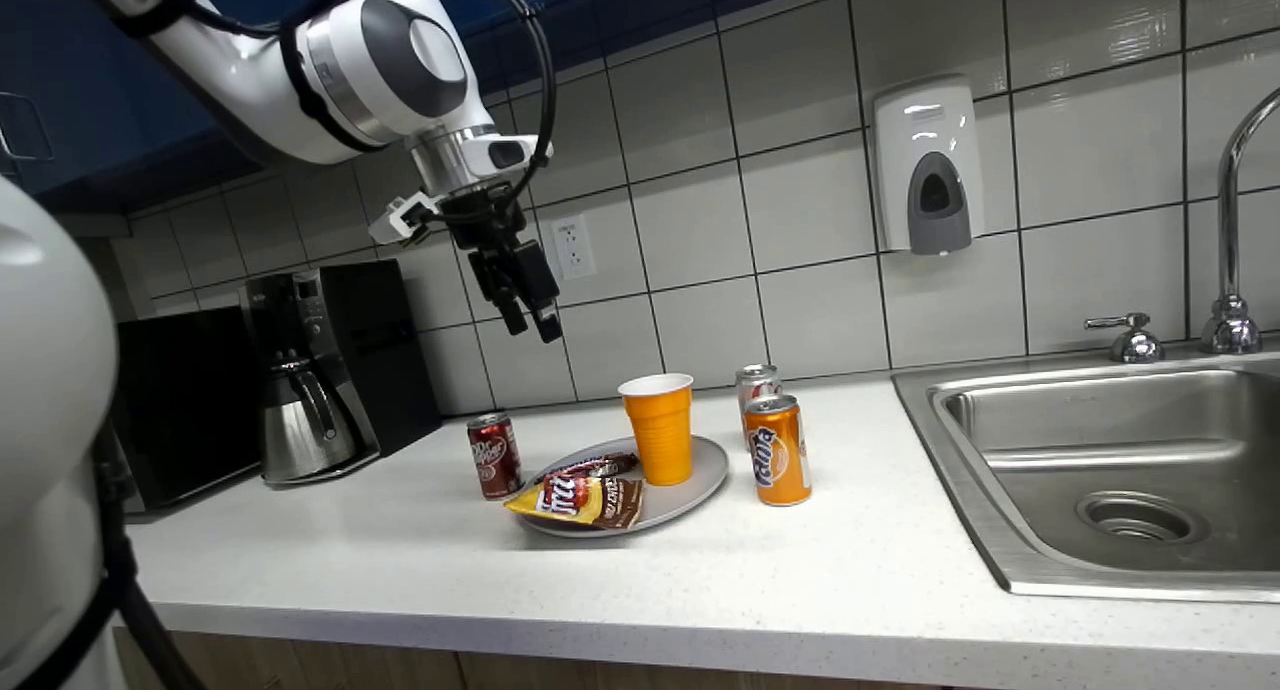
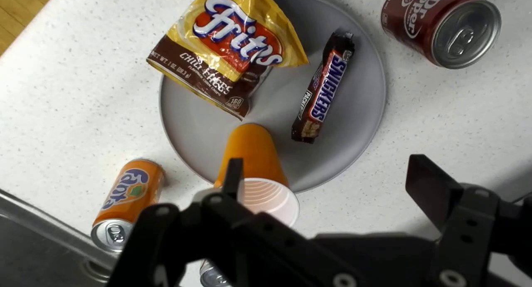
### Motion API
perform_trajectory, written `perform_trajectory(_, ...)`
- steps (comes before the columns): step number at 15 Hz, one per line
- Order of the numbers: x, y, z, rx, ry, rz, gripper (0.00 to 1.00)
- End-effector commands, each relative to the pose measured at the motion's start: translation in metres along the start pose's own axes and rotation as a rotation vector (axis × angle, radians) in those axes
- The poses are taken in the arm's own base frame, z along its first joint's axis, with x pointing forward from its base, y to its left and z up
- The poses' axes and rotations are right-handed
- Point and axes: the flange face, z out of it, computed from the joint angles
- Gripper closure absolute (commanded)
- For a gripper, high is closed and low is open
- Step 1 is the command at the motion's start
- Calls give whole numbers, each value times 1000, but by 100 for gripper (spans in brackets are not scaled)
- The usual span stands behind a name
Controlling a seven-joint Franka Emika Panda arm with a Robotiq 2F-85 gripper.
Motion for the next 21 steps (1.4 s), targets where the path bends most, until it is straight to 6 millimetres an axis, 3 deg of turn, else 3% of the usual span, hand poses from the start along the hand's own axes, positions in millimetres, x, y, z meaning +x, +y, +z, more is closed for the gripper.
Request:
perform_trajectory(1,9,-8,15,-14,26,72,0)
perform_trajectory(13,24,-25,75,-43,25,250,0)
perform_trajectory(21,36,-47,117,-47,-17,264,0)
